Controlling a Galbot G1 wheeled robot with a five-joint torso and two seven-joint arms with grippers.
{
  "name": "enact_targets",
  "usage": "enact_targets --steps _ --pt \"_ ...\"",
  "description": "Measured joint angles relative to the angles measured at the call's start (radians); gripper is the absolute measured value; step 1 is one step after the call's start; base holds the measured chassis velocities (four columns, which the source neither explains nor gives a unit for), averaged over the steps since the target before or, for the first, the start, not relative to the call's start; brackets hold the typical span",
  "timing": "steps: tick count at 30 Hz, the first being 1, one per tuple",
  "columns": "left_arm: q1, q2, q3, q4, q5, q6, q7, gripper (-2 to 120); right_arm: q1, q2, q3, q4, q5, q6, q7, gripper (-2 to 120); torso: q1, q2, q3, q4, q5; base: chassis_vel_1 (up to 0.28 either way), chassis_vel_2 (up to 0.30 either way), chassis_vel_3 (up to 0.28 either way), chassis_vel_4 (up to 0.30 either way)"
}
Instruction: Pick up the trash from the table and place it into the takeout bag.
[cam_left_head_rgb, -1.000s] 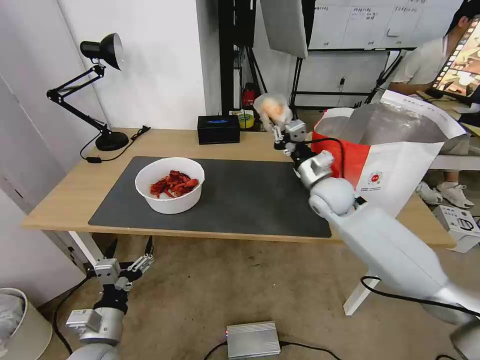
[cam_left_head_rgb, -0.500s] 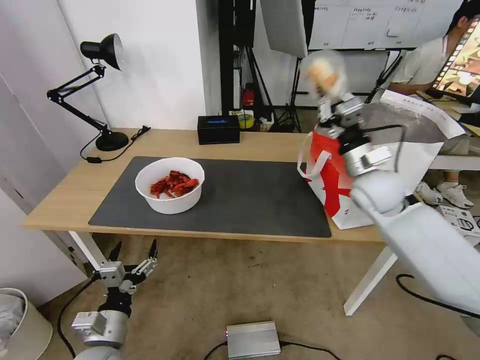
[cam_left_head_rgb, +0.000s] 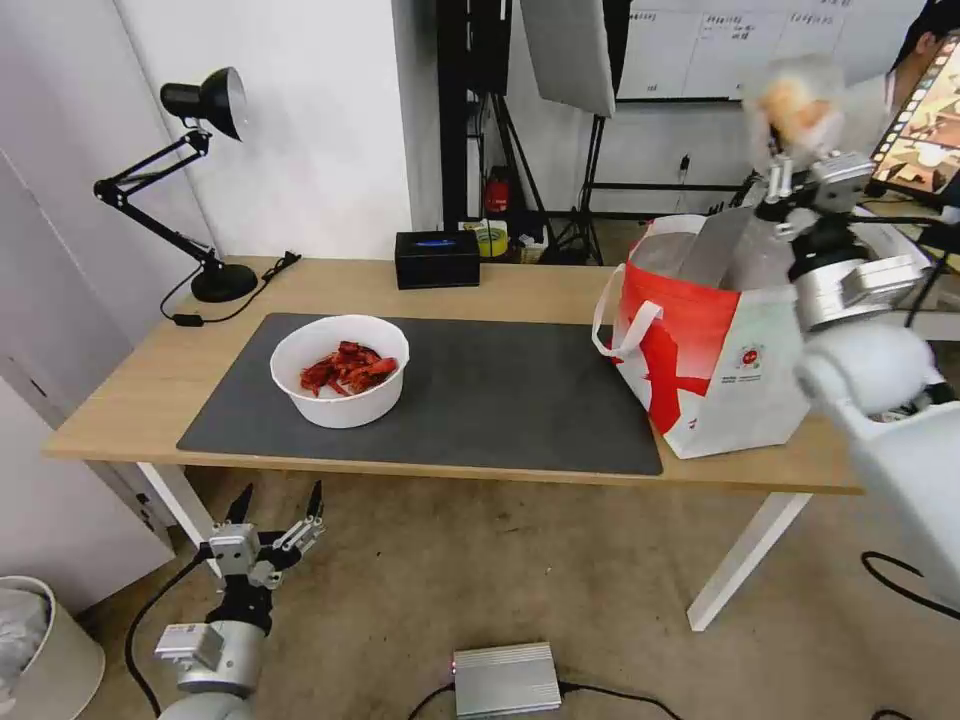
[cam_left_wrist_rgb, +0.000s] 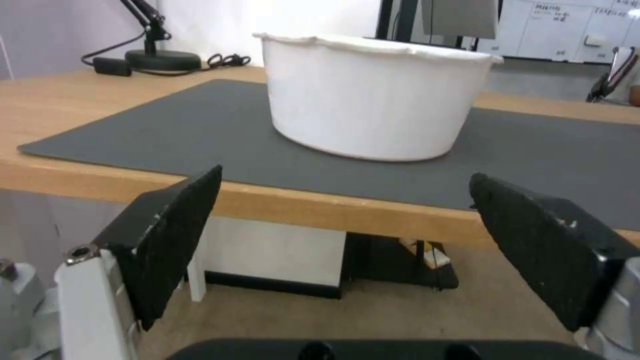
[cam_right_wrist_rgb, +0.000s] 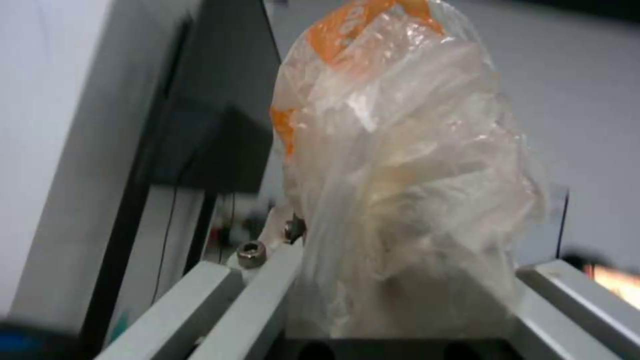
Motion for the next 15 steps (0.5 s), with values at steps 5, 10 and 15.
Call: enact_targets --steps 5,10,15 --pt "-0.009 0.006 0.006 0.009 -0.002 -0.002 0.001 100 0.0 -0.08 0.05 0.069 0.236 -0.243 0.046 6 0.0 0.0 0.0 0.0 -0.0002 0.0 0.0 0.0 0.0" --pt "-0.019 0.015 0.017 0.016 -0.007 -0.003 0.001 100 0.065 -0.137 0.049 0.068 0.403 -0.435 0.07 6 0.0 0.0 0.0 0.0 -0.0003 0.0 0.0 0.0 0.0" --pt "-0.022 0.029 0.021 0.023 -0.013 -0.004 0.001 100 0.16 -0.15 -0.008 0.031 0.522 -0.581 0.148 6 0.0 0.0 0.0 0.0002 -0.0002 0.0 0.0 0.0 0.0"
